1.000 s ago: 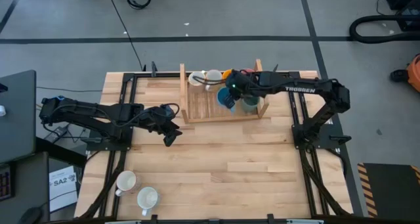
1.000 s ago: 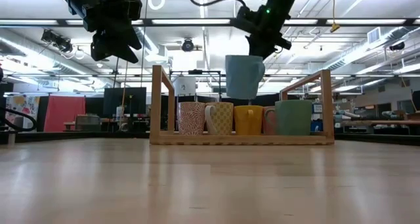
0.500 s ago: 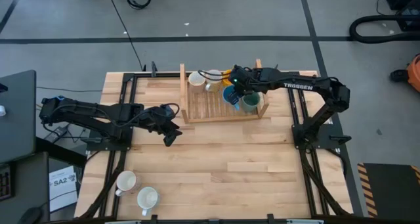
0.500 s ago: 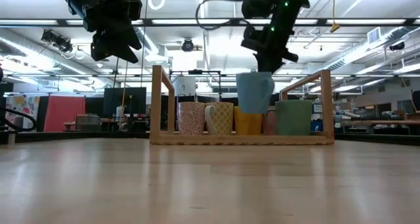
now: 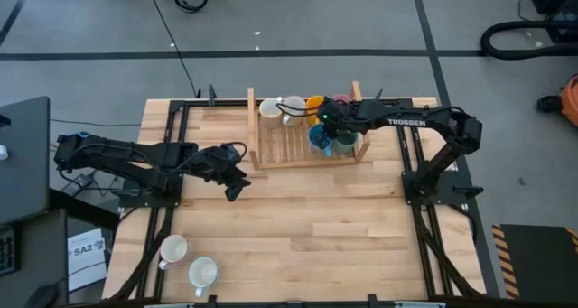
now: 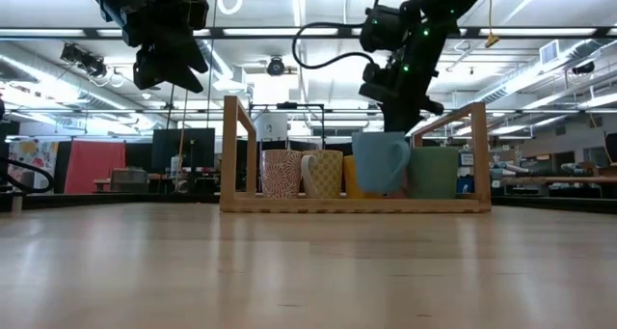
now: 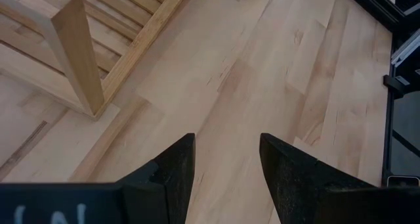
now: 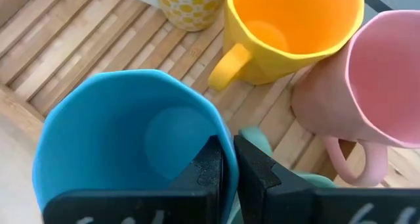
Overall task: Place coffee mugs
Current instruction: Put the blue mug on the shelf
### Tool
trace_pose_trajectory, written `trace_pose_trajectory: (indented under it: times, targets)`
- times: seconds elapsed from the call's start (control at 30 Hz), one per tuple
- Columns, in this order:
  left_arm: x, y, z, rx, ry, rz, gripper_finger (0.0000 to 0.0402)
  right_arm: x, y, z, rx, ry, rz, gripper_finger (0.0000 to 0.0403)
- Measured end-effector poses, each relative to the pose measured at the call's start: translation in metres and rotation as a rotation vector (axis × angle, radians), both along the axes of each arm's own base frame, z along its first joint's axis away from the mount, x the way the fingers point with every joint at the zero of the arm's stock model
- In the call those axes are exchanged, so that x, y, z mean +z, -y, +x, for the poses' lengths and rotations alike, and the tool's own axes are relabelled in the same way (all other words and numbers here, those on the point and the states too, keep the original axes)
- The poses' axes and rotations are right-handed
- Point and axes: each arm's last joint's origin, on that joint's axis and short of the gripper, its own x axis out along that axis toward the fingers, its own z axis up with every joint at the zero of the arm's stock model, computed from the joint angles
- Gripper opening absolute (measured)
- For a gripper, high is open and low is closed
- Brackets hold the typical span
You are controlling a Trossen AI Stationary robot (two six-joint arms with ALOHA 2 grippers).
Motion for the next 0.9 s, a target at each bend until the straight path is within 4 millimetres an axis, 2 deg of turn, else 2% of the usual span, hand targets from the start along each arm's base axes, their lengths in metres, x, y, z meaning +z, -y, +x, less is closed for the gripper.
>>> trace_pose_trajectory:
  times: [0.4,0.9]
  targets:
    - [0.000,0.000,0.000,0.000,0.000,0.000,0.0176,-0.017,-0.001,-0.004,0.022,-0.011,-0.009,0.0033]
    - [0.000,0.000,0.000,0.000,0.000,0.000,0.0176,-0.029,-0.001,-0.005,0.017,0.030,-0.030,0.0060]
